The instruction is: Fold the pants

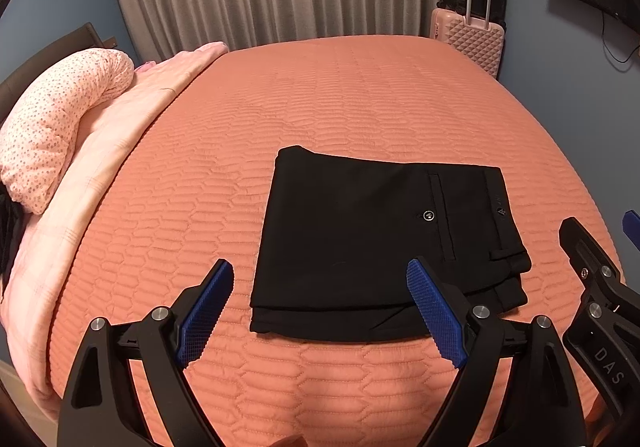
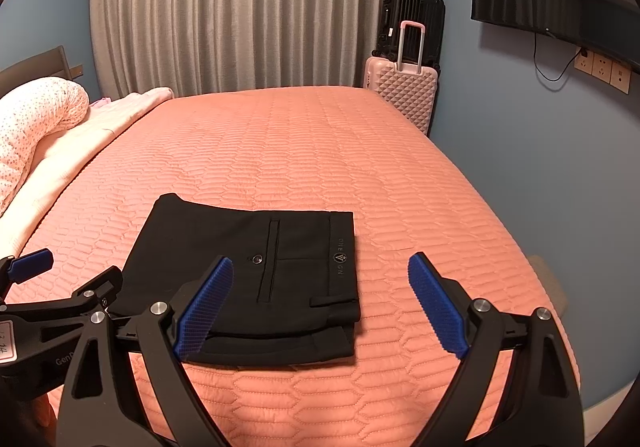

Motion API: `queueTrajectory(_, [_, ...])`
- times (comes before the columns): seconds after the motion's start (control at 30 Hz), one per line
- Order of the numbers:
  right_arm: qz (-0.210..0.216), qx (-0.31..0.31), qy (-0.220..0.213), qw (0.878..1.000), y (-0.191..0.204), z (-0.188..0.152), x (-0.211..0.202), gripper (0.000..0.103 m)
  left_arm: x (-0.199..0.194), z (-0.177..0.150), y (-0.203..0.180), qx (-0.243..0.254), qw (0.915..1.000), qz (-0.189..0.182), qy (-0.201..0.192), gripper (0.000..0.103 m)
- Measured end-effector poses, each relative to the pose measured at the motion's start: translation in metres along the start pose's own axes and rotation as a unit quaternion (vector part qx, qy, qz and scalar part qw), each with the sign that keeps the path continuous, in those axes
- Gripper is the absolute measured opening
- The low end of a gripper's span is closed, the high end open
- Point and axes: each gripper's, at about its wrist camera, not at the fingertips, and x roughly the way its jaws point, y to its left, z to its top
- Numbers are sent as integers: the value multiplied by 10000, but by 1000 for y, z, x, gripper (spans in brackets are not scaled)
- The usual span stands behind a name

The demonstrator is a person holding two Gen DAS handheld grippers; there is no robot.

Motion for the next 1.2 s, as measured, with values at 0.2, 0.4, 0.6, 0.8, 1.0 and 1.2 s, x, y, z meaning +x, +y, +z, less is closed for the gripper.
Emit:
queueTrajectory(0.2, [12,-20,-6,10000,0,0,1,88,-1,0,1,-7,10000,-26,1,87])
queueTrajectory(0.4, [10,-10,-3,10000,0,-1,1,88,0,1,2,-16,10000,-43,9,87])
queueTrajectory(0.6, [20,-18,-4,10000,0,0,0,88,0,0,2,-14,10000,-52,5,87])
queueTrajectory(0.8, [18,-9,-3,10000,-1,0,0,88,0,-1,0,28,10000,-8,-1,87])
queueTrajectory(1.0, [17,0,-3,10000,0,-1,0,88,-1,0,-1,43,10000,-15,-12,87])
queueTrajectory(1.2, [15,2,-1,10000,-2,-2,1,88,0,-1,0,21,10000,-21,-7,87])
